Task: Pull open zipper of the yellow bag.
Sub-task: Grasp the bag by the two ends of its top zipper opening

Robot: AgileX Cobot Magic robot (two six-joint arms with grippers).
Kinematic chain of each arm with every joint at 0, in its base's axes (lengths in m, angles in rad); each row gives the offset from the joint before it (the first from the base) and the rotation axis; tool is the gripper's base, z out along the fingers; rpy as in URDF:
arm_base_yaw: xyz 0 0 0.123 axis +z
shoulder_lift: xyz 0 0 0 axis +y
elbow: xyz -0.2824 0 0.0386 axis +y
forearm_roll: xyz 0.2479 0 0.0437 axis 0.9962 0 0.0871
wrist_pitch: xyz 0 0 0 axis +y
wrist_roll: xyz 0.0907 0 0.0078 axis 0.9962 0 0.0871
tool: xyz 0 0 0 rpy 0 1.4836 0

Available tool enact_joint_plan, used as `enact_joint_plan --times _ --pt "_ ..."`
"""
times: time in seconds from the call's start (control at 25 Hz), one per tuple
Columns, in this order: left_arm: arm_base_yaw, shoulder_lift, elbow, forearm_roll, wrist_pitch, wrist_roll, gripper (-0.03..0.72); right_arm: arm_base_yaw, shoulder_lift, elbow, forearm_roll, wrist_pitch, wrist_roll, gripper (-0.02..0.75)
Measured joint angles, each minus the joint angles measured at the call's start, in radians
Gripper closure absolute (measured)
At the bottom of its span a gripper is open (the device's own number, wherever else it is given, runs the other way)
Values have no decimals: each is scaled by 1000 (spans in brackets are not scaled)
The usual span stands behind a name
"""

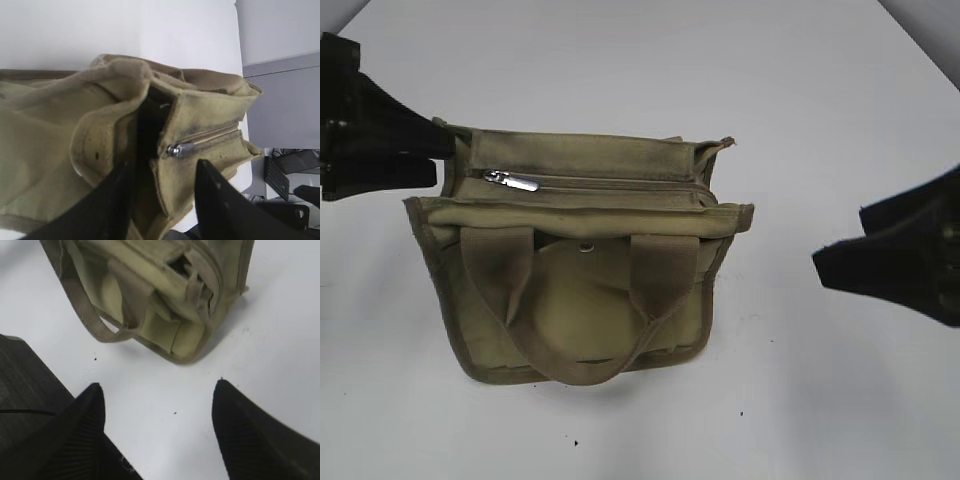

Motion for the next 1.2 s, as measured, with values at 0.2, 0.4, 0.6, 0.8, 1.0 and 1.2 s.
enact_joint_plan --times 0.2,0.4,0.6,0.8,1.0,1.2 --pt "-56 73 -50 -16 -10 20 370 69 155 -177 3 55 -73 232" --pt "-85 99 -80 -15 -57 21 370 150 291 -340 3 69 -82 246" --pt "-86 99 -100 10 -72 5 370 215 381 -448 3 79 -86 249" --pt "-87 143 -102 -5 -61 -9 370 279 432 -491 3 80 -117 249" --pt "-98 188 -106 -66 -70 -10 376 305 454 -500 3 85 -130 249" --pt "-99 190 -106 -75 -74 -1 512 308 454 -500 3 225 -138 249"
